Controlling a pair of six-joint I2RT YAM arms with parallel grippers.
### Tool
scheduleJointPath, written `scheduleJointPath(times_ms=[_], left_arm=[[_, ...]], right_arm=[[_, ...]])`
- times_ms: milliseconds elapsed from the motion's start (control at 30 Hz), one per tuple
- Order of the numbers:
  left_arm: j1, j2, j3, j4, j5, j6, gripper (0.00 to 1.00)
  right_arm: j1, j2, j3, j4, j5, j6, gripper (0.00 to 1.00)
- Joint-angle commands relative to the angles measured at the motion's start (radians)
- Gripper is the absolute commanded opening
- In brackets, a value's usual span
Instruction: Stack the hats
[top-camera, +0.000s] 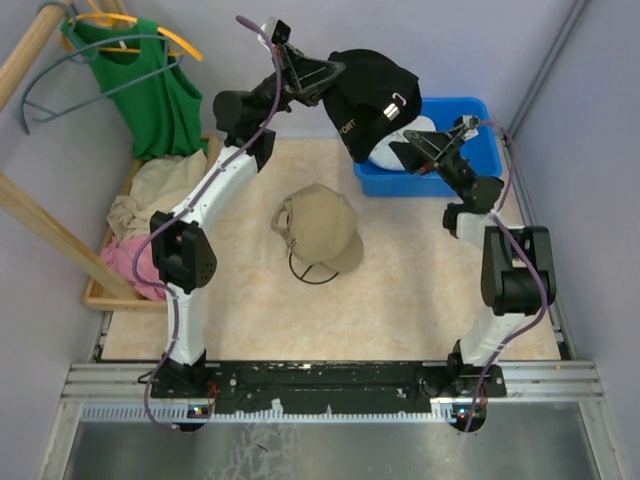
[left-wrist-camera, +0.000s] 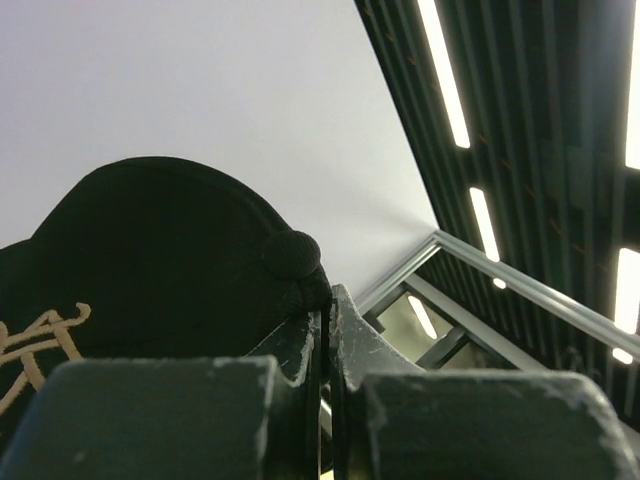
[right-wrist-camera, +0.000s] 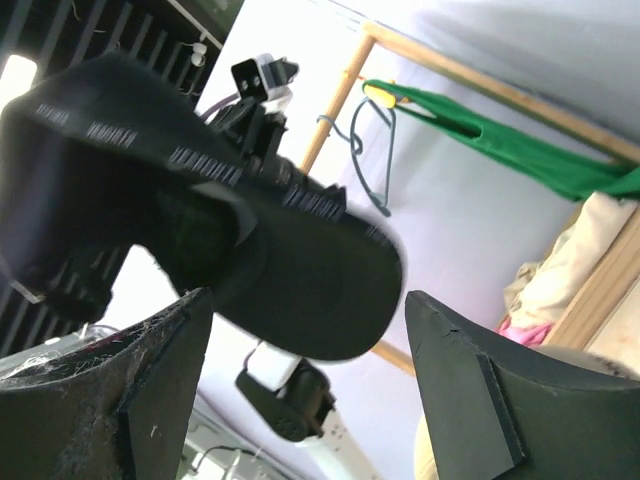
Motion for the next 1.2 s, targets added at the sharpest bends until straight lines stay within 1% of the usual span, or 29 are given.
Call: scheduleJointPath(times_ms=[0,133,333,400,467,500,533,567,633,667,700,767,800,867,900,933,1033,1100,1167], left_arm=[[-0.024,-0.082,-0.033,0.056,-0.075,-0.058,0.00],[-0.038,-0.095,-0.063,0.060,-0.087,-0.069,0.00],[-0.044,-0.102,-0.125,0.071,-0.093,-0.060,0.00],[-0.046,-0.105,-0.159,0.083,-0.097,-0.057,0.00],[-0.047,-0.112,-0.201,0.106,-0.102,-0.055,0.00],[-0.046,-0.113,-0.216,0.111,-0.103,-0.053,0.00],[-0.045,-0.113,-0.226,0.110,-0.101,-0.049,0.00],[-0.042,-0.110,-0.229,0.107,-0.095,-0.037,0.00],[-0.028,-0.103,-0.228,0.093,-0.086,-0.016,0.00],[-0.015,-0.102,-0.228,0.085,-0.083,-0.005,0.00],[0.000,-0.105,-0.228,0.073,-0.075,0.015,0.01],[0.043,-0.127,-0.229,0.007,-0.043,0.086,0.12],[0.068,-0.147,-0.232,-0.043,-0.024,0.140,0.21],[0.114,-0.202,-0.260,-0.182,0.009,0.267,0.41],[0.134,-0.236,-0.289,-0.268,0.014,0.326,0.49],[0.152,-0.273,-0.325,-0.312,0.013,0.373,0.53],[0.182,-0.369,-0.426,-0.442,0.013,0.477,0.57],[0.181,-0.415,-0.454,-0.544,0.022,0.534,0.59],[0.156,-0.445,-0.480,-0.609,0.030,0.552,0.61]], right_arm=[[-0.014,0.050,0.091,0.094,0.004,-0.122,0.77],[-0.012,0.095,0.128,0.116,0.027,-0.114,0.77],[0.007,0.111,0.192,0.128,0.038,-0.088,0.77],[0.016,0.117,0.210,0.147,0.046,-0.063,0.75],[0.021,0.119,0.221,0.164,0.056,-0.035,0.70],[0.022,0.115,0.223,0.165,0.055,-0.028,0.65],[0.022,0.109,0.225,0.164,0.047,-0.026,0.56],[0.021,0.103,0.227,0.164,0.039,-0.021,0.43],[0.016,0.089,0.222,0.161,0.029,-0.014,0.07],[0.010,0.080,0.213,0.155,0.026,-0.015,0.00],[0.002,0.070,0.204,0.145,0.023,-0.018,0.00],[-0.020,0.044,0.189,0.115,0.018,-0.031,0.00],[-0.034,0.028,0.186,0.088,0.011,-0.049,0.00],[-0.057,-0.023,0.194,-0.006,-0.014,-0.112,0.00],[-0.065,-0.050,0.204,-0.071,-0.031,-0.165,0.00],[-0.069,-0.066,0.217,-0.148,-0.050,-0.225,0.00],[-0.070,-0.164,0.270,-0.438,-0.072,-0.437,0.00],[-0.070,-0.210,0.318,-0.648,-0.061,-0.601,0.00],[-0.057,-0.249,0.385,-0.925,-0.030,-0.821,0.00]])
